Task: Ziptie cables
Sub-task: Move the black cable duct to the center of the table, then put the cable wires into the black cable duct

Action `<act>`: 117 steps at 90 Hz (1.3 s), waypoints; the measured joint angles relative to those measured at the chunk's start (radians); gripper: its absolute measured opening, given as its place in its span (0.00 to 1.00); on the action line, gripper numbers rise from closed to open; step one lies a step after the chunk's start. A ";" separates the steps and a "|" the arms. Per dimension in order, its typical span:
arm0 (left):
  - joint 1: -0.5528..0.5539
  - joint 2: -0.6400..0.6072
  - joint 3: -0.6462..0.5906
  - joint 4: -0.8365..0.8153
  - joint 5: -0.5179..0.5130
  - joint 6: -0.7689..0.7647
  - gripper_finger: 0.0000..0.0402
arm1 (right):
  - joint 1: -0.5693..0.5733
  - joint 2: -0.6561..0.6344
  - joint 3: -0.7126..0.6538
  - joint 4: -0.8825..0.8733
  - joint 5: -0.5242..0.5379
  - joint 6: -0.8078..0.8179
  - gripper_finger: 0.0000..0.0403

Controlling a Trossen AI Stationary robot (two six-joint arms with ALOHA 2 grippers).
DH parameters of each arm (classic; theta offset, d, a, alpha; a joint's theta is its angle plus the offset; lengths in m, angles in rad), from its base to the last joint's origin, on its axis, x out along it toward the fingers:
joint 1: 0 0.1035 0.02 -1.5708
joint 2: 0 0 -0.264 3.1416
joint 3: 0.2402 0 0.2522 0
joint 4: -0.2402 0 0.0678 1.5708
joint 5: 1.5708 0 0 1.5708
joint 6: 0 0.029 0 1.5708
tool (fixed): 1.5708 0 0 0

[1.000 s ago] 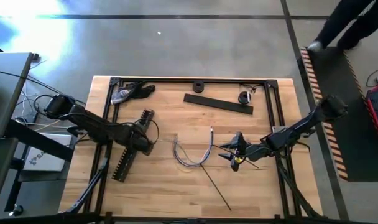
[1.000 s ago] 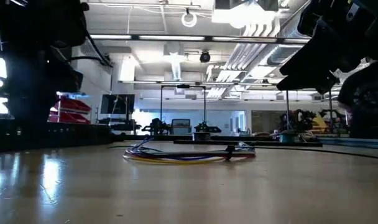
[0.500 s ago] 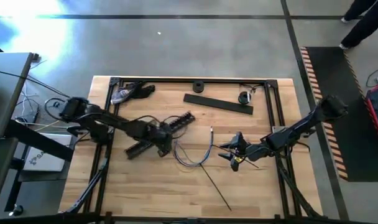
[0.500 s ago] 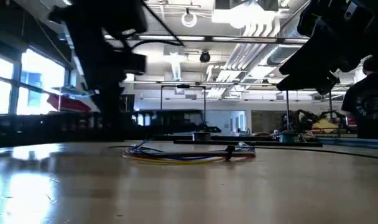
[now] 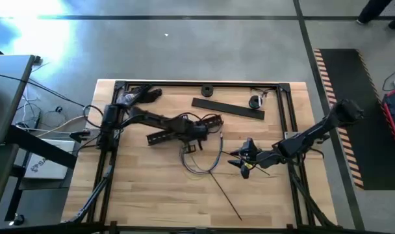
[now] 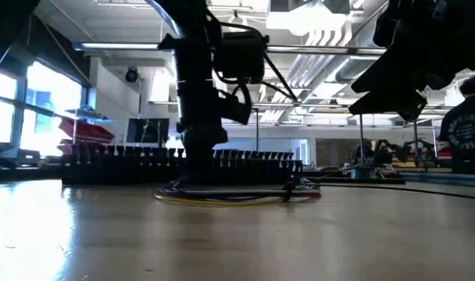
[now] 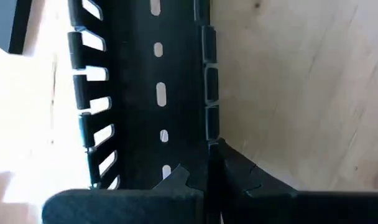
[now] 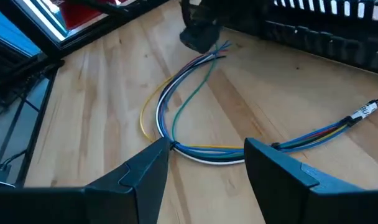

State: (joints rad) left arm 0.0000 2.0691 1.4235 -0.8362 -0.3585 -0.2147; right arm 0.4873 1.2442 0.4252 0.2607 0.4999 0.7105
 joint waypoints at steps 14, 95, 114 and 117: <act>-0.074 0.030 0.055 0.006 0.067 0.007 0.00 | 0.000 0.000 0.000 0.001 0.000 0.000 0.48; -0.210 -0.042 0.334 -0.227 0.065 -0.054 0.30 | 0.003 0.119 0.262 -0.422 -0.309 -0.661 0.48; -0.313 -0.060 0.334 -0.310 0.037 -0.168 0.27 | -0.086 0.261 0.349 -0.588 -0.363 -0.976 0.48; -0.331 -0.059 0.333 -0.317 0.045 -0.190 0.26 | -0.104 0.282 0.360 -0.605 -0.384 -1.014 0.48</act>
State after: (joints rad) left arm -0.3306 2.0098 1.7562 -1.1529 -0.3131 -0.4043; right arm 0.3838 1.5265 0.7855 -0.3443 0.1160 -0.3037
